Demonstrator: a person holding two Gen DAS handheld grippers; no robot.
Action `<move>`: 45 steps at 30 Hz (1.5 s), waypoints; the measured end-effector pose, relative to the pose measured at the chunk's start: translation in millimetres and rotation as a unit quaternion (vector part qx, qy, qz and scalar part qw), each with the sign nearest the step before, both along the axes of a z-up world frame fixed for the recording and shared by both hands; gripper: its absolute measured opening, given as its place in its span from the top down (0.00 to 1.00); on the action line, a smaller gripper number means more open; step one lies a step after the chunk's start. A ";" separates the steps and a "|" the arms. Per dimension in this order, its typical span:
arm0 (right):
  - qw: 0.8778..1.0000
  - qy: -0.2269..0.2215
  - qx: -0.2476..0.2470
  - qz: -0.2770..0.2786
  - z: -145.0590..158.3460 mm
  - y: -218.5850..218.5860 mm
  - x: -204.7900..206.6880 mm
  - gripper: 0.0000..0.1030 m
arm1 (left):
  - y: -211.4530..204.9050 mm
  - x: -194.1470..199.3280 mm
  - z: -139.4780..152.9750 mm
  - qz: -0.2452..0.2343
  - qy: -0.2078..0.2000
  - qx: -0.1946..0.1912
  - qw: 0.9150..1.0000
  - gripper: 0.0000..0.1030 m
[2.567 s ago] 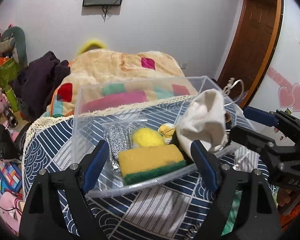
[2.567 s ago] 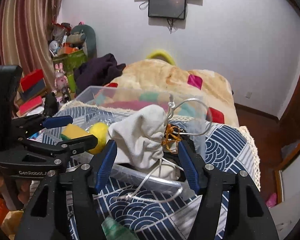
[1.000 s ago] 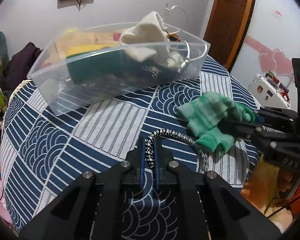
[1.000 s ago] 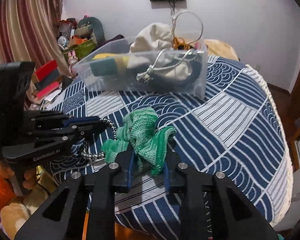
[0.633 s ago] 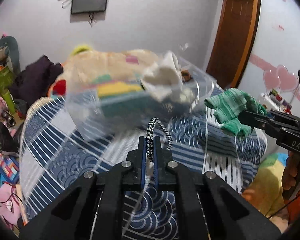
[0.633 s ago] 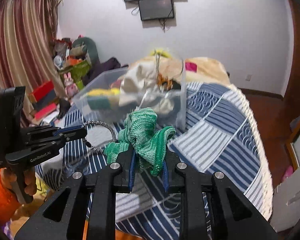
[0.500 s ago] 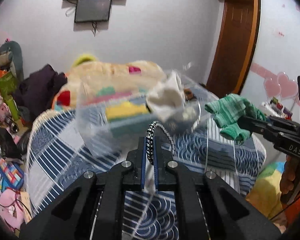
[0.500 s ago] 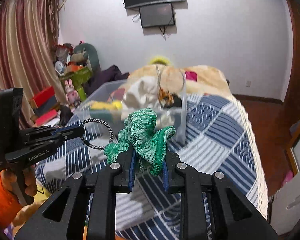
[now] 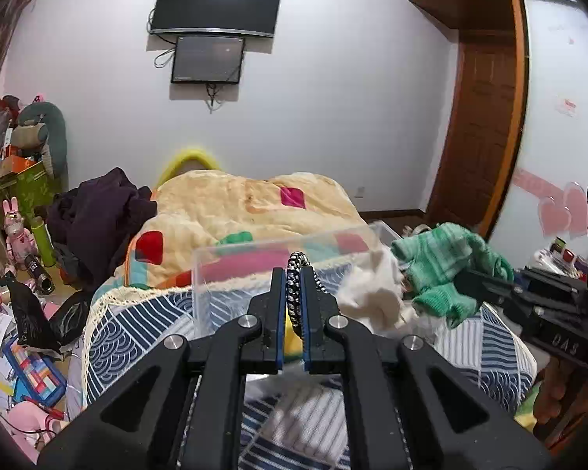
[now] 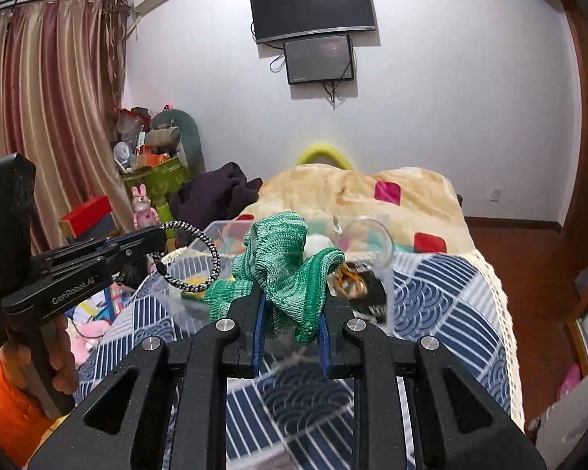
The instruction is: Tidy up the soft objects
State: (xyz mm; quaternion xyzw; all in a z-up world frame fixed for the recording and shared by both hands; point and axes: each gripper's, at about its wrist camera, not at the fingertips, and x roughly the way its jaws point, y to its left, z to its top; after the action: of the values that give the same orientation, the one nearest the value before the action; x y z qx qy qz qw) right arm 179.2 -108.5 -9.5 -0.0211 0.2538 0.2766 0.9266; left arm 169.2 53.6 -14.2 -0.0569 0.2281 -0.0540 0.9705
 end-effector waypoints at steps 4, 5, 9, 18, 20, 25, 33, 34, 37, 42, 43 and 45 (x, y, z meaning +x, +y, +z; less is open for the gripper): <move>1.000 0.009 -0.013 0.008 -7.8 18.5 15.9 0.81 | 7.3 18.1 -6.9 0.016 0.010 -0.006 1.000 0.95; 1.000 0.014 -0.018 0.009 -11.2 23.1 20.8 0.81 | 9.4 24.4 -10.6 0.019 0.017 -0.009 1.000 0.95; 0.998 0.034 -0.042 0.012 -27.1 38.0 35.2 0.81 | 13.8 43.2 -30.5 0.026 0.052 -0.012 0.998 0.95; 0.996 0.062 -0.067 0.016 -47.3 45.4 39.1 0.75 | 13.1 54.6 -59.7 0.020 0.103 -0.020 0.994 0.92; 0.996 0.062 -0.067 0.013 -45.1 43.6 38.7 0.66 | 11.9 53.7 -59.8 0.017 0.107 -0.021 0.994 0.88; 0.996 0.059 -0.068 0.004 -42.3 36.7 34.7 0.50 | 8.4 39.0 -50.9 0.014 0.093 -0.022 0.995 0.60; 0.998 0.045 -0.032 0.002 -18.2 14.0 17.5 0.47 | -1.0 1.2 -18.2 0.004 0.044 -0.022 0.999 0.47; 0.999 0.039 -0.028 0.003 -13.1 10.8 13.9 0.47 | -2.2 -3.7 -13.6 0.003 0.038 -0.023 0.999 0.45; 1.000 0.015 -0.018 0.000 1.5 5.6 2.2 0.47 | -9.2 -24.2 3.7 0.002 0.008 -0.018 1.000 0.42; 1.000 -0.017 0.010 0.002 23.2 -6.0 -22.3 0.43 | -21.0 -58.5 26.1 0.006 -0.037 -0.006 0.999 0.32; 1.000 -0.024 0.015 0.001 27.0 -8.6 -29.1 0.39 | -23.2 -64.7 29.6 0.004 -0.042 -0.006 0.999 0.31; 0.999 -0.039 0.022 -0.002 32.8 -13.6 -40.8 0.32 | -28.3 -78.1 36.7 0.004 -0.052 0.002 0.999 0.31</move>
State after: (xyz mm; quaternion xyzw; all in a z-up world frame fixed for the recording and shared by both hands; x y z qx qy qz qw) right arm 138.4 -122.1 23.3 -0.0114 0.2116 0.2793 0.9365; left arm 91.0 25.3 22.5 -0.0525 0.1771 -0.0526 0.9814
